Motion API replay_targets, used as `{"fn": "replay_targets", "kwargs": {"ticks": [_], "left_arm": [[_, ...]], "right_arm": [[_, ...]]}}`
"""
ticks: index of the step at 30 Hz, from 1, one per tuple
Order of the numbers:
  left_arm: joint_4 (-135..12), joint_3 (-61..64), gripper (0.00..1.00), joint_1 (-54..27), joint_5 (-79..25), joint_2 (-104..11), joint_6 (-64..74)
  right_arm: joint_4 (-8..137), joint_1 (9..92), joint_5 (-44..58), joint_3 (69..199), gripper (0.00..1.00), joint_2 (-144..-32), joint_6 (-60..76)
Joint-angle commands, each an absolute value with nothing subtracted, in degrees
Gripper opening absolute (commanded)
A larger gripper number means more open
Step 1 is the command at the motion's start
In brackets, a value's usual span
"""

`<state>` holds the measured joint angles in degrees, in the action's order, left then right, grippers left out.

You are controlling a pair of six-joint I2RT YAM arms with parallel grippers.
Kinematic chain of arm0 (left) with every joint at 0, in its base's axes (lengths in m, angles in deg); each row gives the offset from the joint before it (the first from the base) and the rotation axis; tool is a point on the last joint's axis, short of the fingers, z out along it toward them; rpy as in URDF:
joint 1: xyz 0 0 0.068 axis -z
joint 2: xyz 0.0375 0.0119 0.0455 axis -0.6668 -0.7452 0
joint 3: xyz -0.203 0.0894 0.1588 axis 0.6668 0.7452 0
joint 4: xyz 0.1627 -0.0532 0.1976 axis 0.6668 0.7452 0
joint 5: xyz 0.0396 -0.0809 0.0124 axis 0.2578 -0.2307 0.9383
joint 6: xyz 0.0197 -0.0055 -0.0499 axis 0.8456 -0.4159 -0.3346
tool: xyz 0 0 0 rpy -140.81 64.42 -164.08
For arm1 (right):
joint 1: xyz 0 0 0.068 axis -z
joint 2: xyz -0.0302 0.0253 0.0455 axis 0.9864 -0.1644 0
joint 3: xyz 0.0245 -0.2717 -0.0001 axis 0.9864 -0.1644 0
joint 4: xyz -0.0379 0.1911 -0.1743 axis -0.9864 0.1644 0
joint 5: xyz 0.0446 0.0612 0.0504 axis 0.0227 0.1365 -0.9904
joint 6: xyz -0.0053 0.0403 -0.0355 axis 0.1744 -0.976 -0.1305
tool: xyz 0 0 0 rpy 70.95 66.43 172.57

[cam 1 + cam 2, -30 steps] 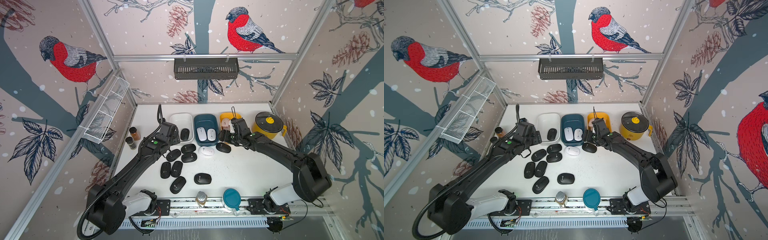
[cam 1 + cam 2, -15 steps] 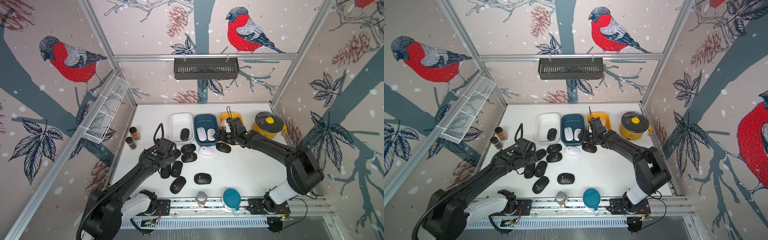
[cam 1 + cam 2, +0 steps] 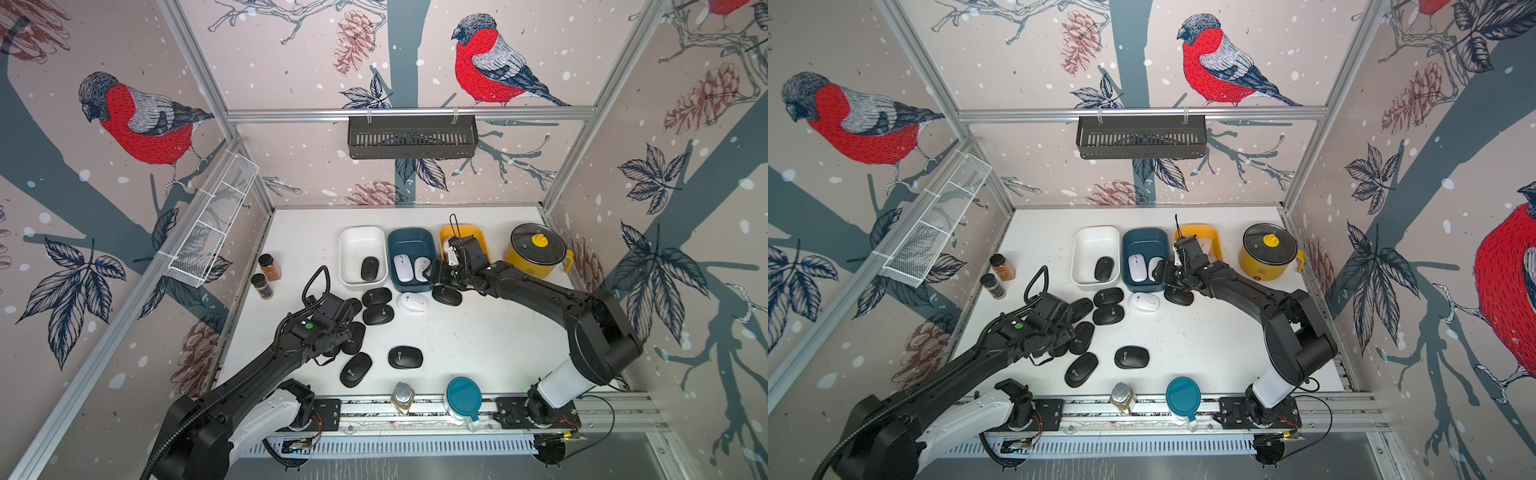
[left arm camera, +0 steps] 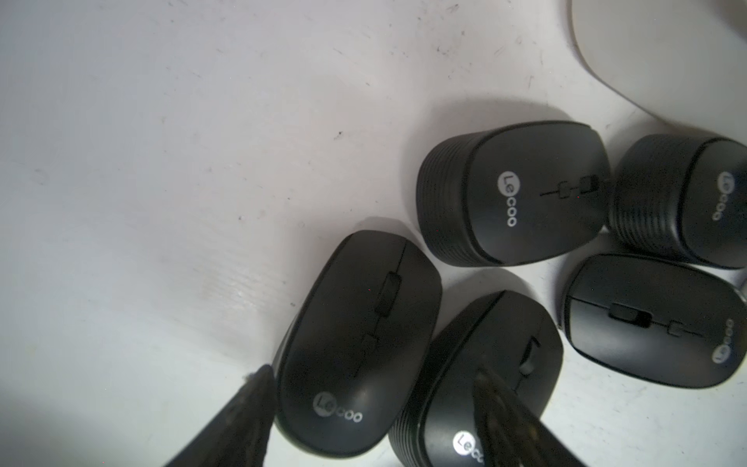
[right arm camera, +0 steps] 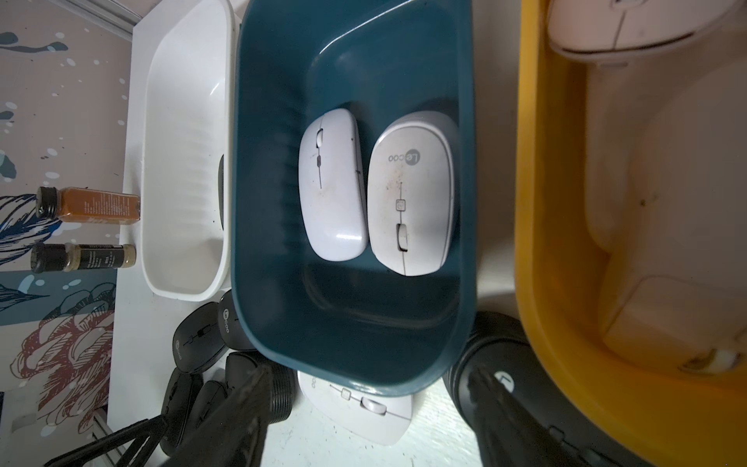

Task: Place the mice by color into the storage box
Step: Pick up the mouse from the center of the board.

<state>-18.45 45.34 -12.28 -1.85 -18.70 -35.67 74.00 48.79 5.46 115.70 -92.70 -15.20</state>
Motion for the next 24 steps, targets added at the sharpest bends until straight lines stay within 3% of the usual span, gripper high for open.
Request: {"fn": "replay_targets", "kwargs": {"ticks": [1,24], "left_arm": [[-15.9,47.1,0.75,-11.7,0.4,-18.1,-40.5],[-22.4,47.5,0.75,-11.5,-4.4,-24.4,-33.4]], "right_arm": [[72.1,48.4,4.0,115.7,0.77,-93.2,-15.0],[72.1,48.4,4.0,115.5,0.77,-93.2,-15.2]]}}
